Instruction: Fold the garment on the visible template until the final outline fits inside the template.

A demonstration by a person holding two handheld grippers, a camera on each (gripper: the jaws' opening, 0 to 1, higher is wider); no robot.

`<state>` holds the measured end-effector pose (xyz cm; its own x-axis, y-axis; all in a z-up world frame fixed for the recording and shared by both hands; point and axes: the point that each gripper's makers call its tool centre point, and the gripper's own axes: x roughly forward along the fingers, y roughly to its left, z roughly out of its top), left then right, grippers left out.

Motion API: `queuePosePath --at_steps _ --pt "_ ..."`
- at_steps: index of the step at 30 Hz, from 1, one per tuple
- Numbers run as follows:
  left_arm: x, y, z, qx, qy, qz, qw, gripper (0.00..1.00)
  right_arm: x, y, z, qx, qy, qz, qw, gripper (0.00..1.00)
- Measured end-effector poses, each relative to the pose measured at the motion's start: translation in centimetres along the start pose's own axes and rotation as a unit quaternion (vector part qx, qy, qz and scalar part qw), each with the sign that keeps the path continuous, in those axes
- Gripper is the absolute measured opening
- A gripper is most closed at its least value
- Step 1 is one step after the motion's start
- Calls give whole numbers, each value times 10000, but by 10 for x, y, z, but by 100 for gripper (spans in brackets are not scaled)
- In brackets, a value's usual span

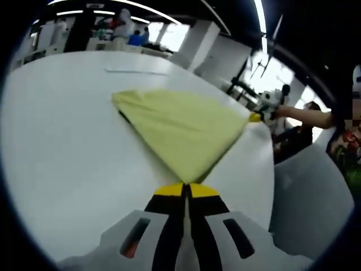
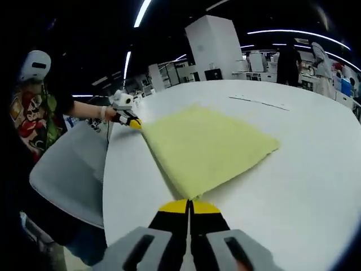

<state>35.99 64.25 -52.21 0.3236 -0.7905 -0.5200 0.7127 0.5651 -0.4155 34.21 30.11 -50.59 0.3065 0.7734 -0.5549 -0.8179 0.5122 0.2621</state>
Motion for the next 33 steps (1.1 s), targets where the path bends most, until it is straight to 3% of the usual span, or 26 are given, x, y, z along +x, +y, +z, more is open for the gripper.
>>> queuePosePath --at_steps 10,18,27,31,33 --pt "-8 -8 -23 -193 166 -20 9997 0 0 18 -14 114 47 219 9997 0" --pt "-10 -8 -23 -161 161 -23 9997 0 2 19 -12 225 -34 200 9995 0" --pt "-18 -6 -26 -193 189 47 9996 0 -6 18 -16 660 -57 43 9978 0" --pt "-28 -1 -19 -266 -75 198 9994 0 -13 17 -13 835 -216 -99 9962 0" --pt "-33 1 -12 -258 -281 249 9990 9 -15 20 -9 837 -349 -138 9958 3"
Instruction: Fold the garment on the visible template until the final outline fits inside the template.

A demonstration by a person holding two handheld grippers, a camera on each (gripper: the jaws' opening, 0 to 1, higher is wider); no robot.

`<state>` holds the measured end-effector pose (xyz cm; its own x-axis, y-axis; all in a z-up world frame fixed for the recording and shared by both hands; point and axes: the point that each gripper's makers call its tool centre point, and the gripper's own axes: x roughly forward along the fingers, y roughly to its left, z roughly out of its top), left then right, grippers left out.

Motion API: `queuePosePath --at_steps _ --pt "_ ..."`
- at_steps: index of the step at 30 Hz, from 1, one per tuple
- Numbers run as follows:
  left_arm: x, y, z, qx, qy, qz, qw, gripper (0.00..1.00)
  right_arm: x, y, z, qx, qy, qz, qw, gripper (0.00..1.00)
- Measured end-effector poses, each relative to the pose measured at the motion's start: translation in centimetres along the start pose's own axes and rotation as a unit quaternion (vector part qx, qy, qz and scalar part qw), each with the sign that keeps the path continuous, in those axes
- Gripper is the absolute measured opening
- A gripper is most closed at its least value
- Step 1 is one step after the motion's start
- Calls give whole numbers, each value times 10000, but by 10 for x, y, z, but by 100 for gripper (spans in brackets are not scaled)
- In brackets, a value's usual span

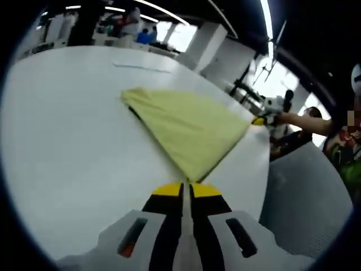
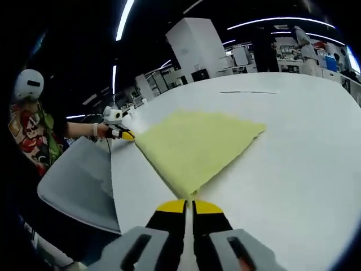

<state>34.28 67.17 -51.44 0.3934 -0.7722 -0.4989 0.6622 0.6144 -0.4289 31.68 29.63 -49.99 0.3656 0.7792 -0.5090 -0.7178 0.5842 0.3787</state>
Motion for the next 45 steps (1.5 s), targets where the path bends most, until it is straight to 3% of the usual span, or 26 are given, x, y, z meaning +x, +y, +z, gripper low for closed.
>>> queuePosePath --at_steps 2,5,7,14,16,20,23,27,36,45 --pt "-3 0 8 121 -202 84 9997 21 -1 3 3 23 -107 -78 9999 10" --pt "-7 -5 15 212 -336 151 9991 33 -2 11 15 150 -455 -151 9987 25" --pt "-7 -7 18 226 -372 185 9989 42 -3 16 17 111 -506 -210 9984 34" --pt "-12 -3 27 309 -566 603 9961 90 -5 24 23 124 -775 -503 9956 70" --pt "-12 0 27 265 -589 704 9954 99 -6 25 24 110 -838 -641 9944 79" --pt "-13 -7 27 296 -606 616 9958 99 -7 24 22 41 -802 -877 9929 100" --pt "-12 -10 23 570 -432 629 9955 99 -9 25 20 30 -759 -1022 9919 100" --pt "-14 -11 26 637 -536 590 9948 99 -7 27 20 2 -770 -1088 9911 100" --pt "-14 -9 25 677 -536 595 9945 99 -6 27 22 24 -843 -1118 9902 100" --pt "-13 -10 23 624 -539 603 9948 99 0 28 11 142 -737 -1084 9913 100"
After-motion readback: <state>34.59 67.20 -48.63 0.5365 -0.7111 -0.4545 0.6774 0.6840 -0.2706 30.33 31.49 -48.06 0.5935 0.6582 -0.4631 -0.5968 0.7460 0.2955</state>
